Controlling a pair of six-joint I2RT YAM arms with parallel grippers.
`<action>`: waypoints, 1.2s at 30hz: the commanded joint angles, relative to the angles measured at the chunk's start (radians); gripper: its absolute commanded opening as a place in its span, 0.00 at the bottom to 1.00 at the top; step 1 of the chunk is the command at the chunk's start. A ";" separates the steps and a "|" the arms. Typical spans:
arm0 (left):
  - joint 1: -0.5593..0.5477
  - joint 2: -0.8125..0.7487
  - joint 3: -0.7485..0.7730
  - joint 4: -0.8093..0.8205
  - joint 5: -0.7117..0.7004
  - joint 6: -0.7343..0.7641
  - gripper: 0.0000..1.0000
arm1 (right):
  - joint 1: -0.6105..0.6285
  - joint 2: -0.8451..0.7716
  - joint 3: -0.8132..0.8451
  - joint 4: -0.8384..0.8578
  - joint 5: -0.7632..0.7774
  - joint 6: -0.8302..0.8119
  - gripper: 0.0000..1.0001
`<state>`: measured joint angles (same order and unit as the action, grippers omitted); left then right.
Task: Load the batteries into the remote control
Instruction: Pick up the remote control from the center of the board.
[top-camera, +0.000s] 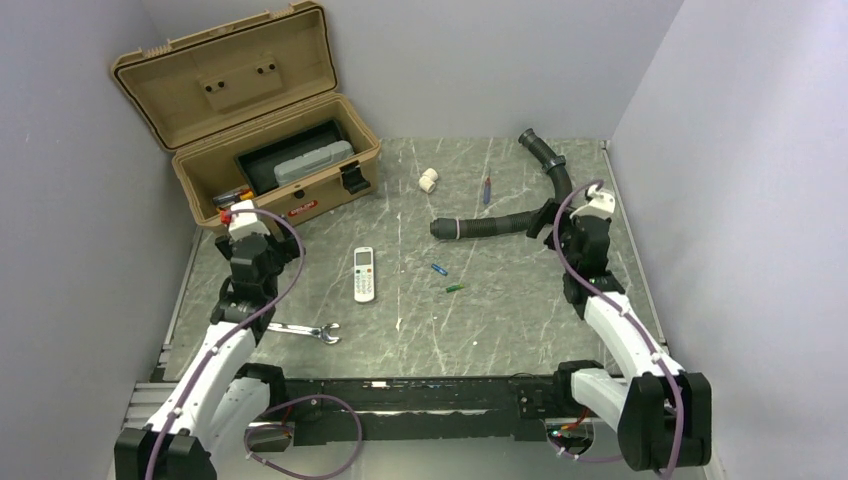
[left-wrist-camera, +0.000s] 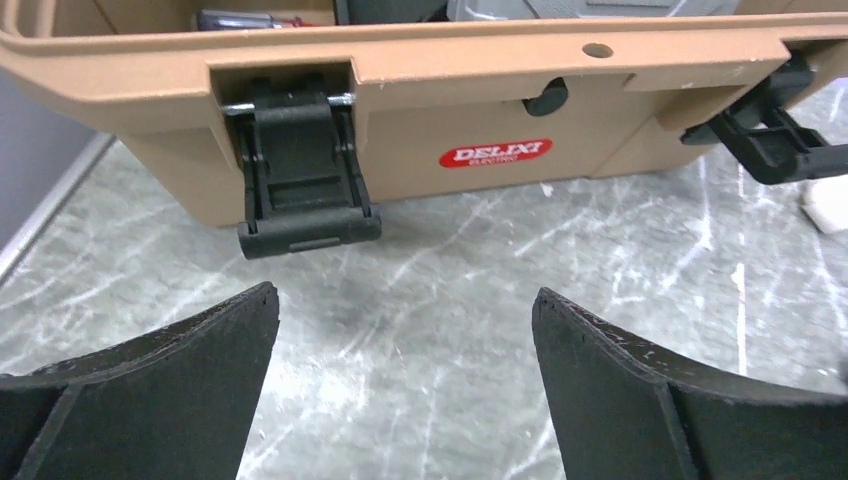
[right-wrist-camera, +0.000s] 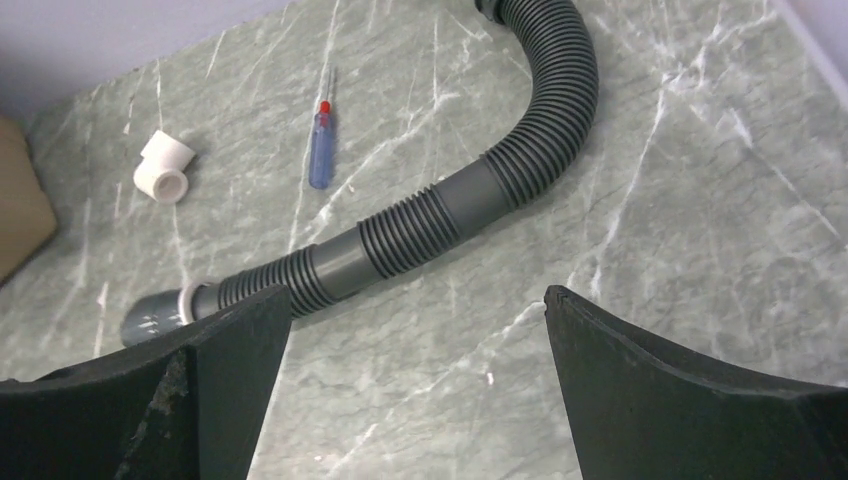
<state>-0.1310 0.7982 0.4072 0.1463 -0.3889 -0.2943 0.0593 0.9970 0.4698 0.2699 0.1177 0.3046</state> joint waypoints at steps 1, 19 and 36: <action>-0.004 -0.027 0.146 -0.379 0.076 -0.150 0.99 | 0.000 0.068 0.170 -0.300 -0.036 0.138 1.00; -0.368 0.291 0.356 -0.505 0.070 -0.281 0.99 | 0.005 -0.007 0.095 -0.327 -0.190 0.175 0.97; -0.508 0.816 0.636 -0.584 0.023 -0.269 0.99 | 0.014 -0.054 0.045 -0.318 -0.273 0.155 0.96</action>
<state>-0.6365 1.5890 0.9962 -0.4164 -0.3447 -0.5476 0.0685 0.9623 0.5140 -0.0746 -0.1211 0.4641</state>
